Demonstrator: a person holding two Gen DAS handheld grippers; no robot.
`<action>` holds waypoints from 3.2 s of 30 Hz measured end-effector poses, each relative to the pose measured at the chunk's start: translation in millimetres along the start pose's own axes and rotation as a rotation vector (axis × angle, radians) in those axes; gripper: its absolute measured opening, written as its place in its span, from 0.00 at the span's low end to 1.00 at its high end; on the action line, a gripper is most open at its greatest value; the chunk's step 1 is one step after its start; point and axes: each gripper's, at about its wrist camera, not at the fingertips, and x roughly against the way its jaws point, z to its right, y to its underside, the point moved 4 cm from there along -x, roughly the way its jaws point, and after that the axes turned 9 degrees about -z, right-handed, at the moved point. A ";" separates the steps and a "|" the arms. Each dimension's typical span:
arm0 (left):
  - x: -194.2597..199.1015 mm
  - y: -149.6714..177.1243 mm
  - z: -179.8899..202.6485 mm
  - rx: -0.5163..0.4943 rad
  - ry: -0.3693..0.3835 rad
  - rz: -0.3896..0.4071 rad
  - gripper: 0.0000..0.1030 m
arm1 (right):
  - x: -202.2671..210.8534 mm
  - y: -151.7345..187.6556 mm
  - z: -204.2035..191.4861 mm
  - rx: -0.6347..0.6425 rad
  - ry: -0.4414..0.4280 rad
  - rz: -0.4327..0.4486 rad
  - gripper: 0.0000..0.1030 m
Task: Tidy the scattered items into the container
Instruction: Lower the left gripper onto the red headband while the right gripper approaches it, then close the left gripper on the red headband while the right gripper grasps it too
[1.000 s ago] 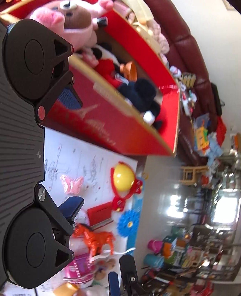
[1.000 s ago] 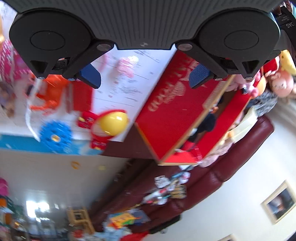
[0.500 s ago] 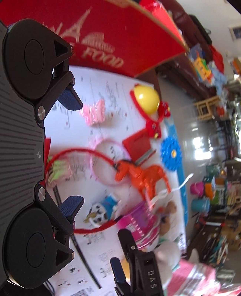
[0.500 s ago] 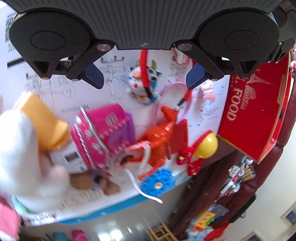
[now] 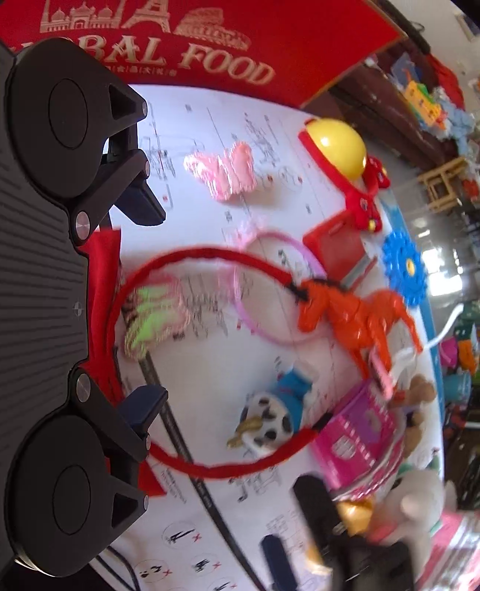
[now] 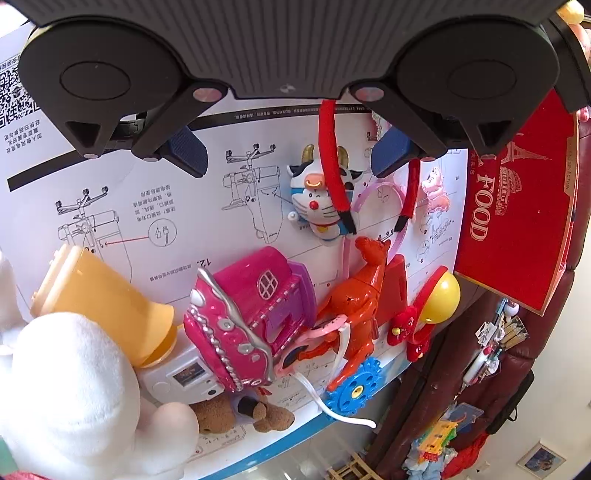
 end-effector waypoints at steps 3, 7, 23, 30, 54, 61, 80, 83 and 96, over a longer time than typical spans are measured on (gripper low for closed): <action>2.3 1.0 -24.0 0.059 -0.007 0.010 0.95 | -8.4 10.0 -7.6 0.026 -0.020 -0.038 0.88; -5.9 4.0 -48.0 0.117 -0.027 -0.021 0.89 | -23.5 21.6 -17.7 0.047 -0.034 -0.092 0.78; -39.5 -15.9 -48.0 0.080 0.055 -0.076 0.43 | -37.5 36.6 -39.4 0.122 0.007 -0.112 0.30; -30.8 12.2 -52.8 0.095 0.099 -0.114 0.41 | -45.9 25.7 -79.4 0.226 0.002 -0.109 0.26; -16.4 26.6 -60.1 0.186 0.134 -0.121 0.48 | -25.6 -18.0 -76.6 0.190 0.050 0.015 0.55; -28.6 22.3 -61.1 0.190 0.092 -0.142 0.52 | -35.9 25.5 -56.0 0.140 0.008 -0.091 0.50; -21.7 37.7 -63.4 0.126 0.126 -0.094 0.23 | -71.8 44.6 -68.8 0.207 0.096 -0.136 0.29; -21.5 40.0 -68.7 0.140 0.143 -0.093 0.12 | -71.8 47.7 -70.1 0.215 0.103 -0.138 0.26; -20.1 42.2 -60.5 0.088 0.159 -0.103 0.31 | -75.1 38.7 -90.9 0.275 0.139 -0.094 0.15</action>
